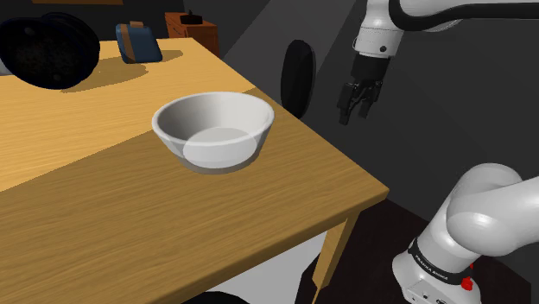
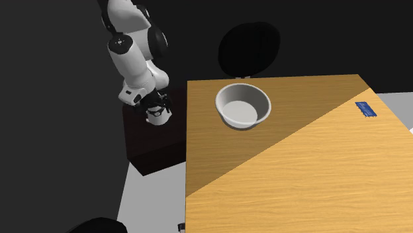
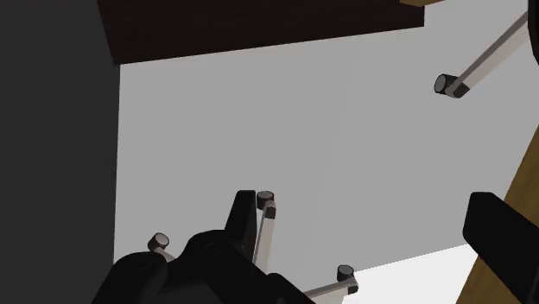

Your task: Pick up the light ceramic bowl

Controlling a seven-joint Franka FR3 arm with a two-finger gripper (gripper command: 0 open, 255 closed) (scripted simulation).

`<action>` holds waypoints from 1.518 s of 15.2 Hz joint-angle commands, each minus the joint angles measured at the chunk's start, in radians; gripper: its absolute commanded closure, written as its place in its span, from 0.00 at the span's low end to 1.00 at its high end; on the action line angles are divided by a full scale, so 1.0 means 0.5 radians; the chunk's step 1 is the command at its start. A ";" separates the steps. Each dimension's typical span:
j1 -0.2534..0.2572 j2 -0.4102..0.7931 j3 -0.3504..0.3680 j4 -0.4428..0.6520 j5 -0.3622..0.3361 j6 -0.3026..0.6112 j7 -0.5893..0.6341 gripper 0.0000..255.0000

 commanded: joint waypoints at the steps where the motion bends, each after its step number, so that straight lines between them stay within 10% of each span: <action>1: 0.000 0.000 0.000 0.000 0.000 0.000 0.000 0.00; 23: 0.350 0.967 0.367 1.117 0.545 0.146 0.304 0.00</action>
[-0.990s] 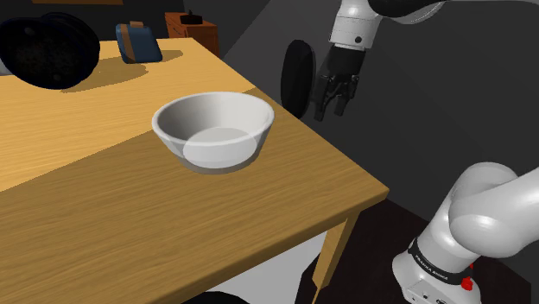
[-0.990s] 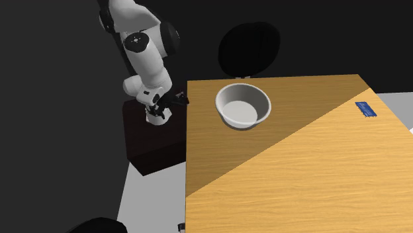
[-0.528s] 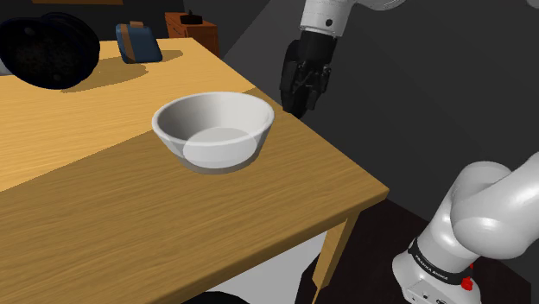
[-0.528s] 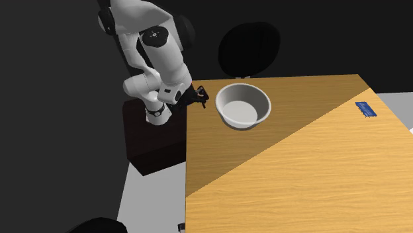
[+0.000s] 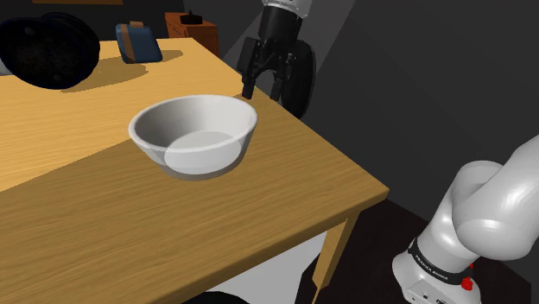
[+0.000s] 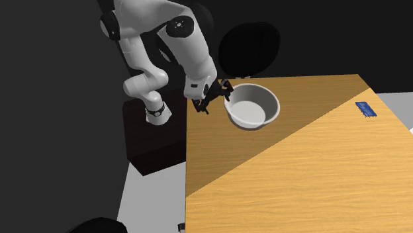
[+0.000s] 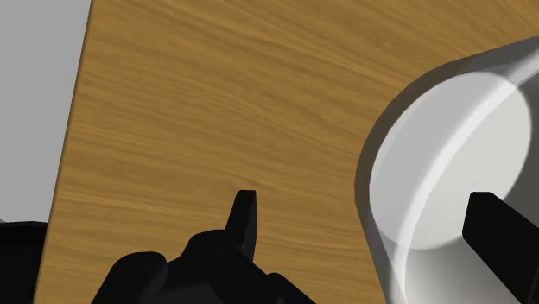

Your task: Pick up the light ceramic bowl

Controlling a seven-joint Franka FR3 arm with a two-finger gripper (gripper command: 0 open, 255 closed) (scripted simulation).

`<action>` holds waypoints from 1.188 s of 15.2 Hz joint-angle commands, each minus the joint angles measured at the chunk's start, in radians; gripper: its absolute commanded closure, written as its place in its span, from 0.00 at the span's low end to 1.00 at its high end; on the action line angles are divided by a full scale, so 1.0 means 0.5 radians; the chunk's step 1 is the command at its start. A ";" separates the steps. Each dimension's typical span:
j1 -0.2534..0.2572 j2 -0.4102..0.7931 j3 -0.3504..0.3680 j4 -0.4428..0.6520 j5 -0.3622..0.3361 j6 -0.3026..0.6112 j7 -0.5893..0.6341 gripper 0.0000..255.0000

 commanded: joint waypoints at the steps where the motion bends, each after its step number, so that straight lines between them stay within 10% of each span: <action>1: 0.012 0.050 0.018 0.040 0.014 0.026 0.009 0.00; 9: 0.017 0.016 0.027 -0.167 0.033 0.193 -0.045 0.00; 10: 0.018 0.023 0.028 -0.161 0.032 0.194 -0.043 1.00; 18: 0.017 0.026 0.027 -0.163 0.032 0.198 -0.047 1.00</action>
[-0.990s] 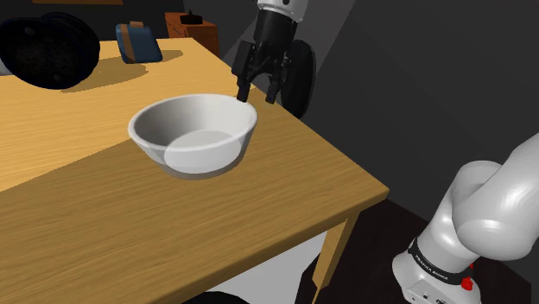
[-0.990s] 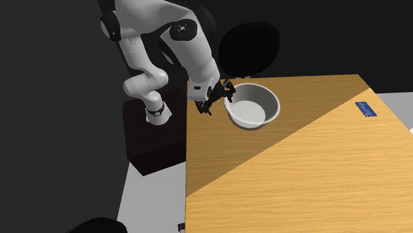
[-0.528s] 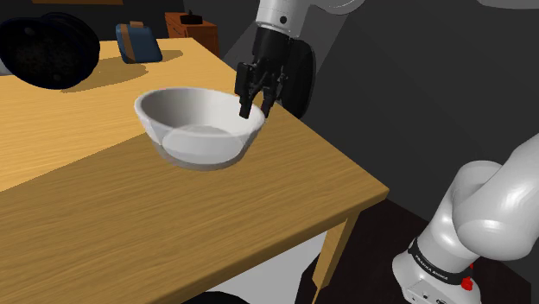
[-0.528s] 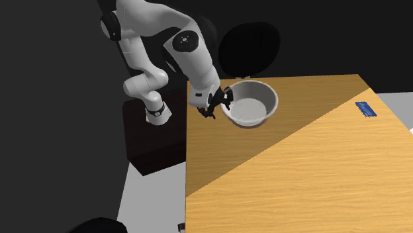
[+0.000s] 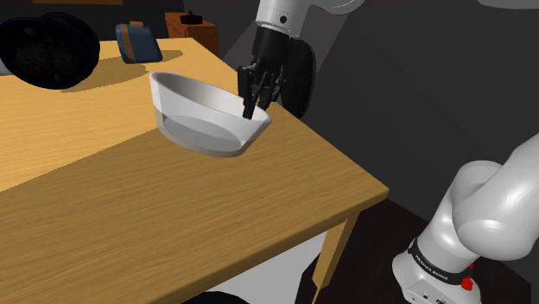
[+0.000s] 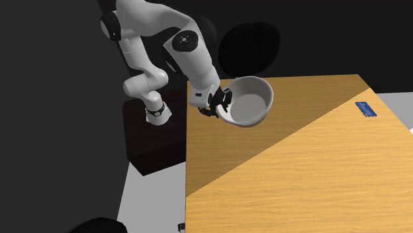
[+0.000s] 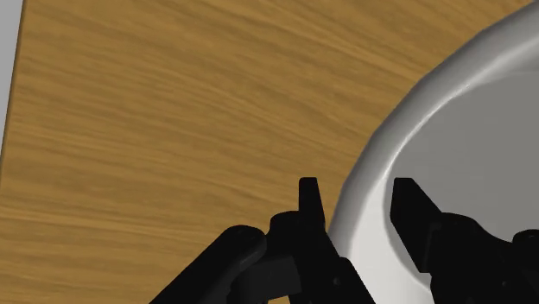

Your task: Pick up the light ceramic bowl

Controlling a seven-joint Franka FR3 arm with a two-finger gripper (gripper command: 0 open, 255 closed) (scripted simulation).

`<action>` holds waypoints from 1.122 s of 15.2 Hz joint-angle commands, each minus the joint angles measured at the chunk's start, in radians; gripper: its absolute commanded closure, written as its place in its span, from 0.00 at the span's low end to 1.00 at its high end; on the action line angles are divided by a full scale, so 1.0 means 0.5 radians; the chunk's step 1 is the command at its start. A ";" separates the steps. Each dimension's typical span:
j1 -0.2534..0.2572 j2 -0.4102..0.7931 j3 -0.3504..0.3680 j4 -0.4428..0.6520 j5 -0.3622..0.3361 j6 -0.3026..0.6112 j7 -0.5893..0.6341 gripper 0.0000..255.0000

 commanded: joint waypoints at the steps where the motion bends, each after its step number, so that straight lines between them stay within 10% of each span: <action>1: 0.001 -0.005 0.001 -0.014 -0.002 -0.008 0.002 1.00; 17: -0.010 0.102 -0.016 0.500 -0.042 -0.397 0.129 1.00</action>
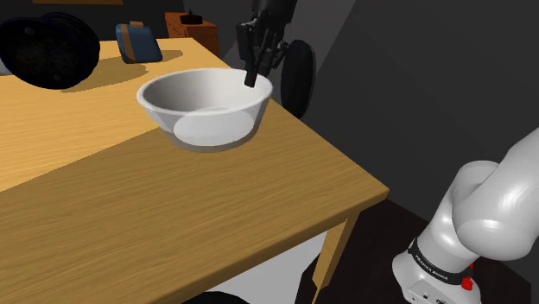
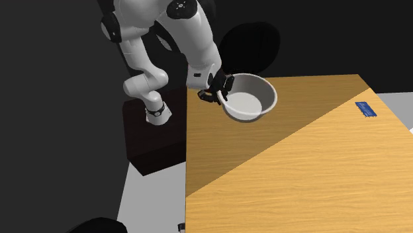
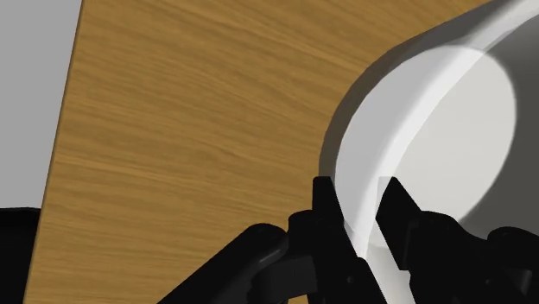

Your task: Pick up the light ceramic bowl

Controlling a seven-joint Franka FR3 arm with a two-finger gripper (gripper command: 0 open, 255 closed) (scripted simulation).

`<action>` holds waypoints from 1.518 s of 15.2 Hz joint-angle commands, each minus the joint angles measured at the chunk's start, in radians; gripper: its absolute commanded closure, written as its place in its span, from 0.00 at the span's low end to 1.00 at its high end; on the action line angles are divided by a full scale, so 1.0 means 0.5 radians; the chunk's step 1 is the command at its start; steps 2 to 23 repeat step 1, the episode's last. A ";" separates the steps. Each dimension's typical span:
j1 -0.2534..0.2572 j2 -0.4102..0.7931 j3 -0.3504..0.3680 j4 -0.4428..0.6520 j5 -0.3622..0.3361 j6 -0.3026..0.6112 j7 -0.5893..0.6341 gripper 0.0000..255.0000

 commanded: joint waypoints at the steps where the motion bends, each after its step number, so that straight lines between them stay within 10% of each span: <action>1: 0.000 0.005 0.000 0.024 -0.001 -0.015 0.007 1.00; 23: 0.000 0.005 0.000 0.024 -0.001 -0.015 0.007 1.00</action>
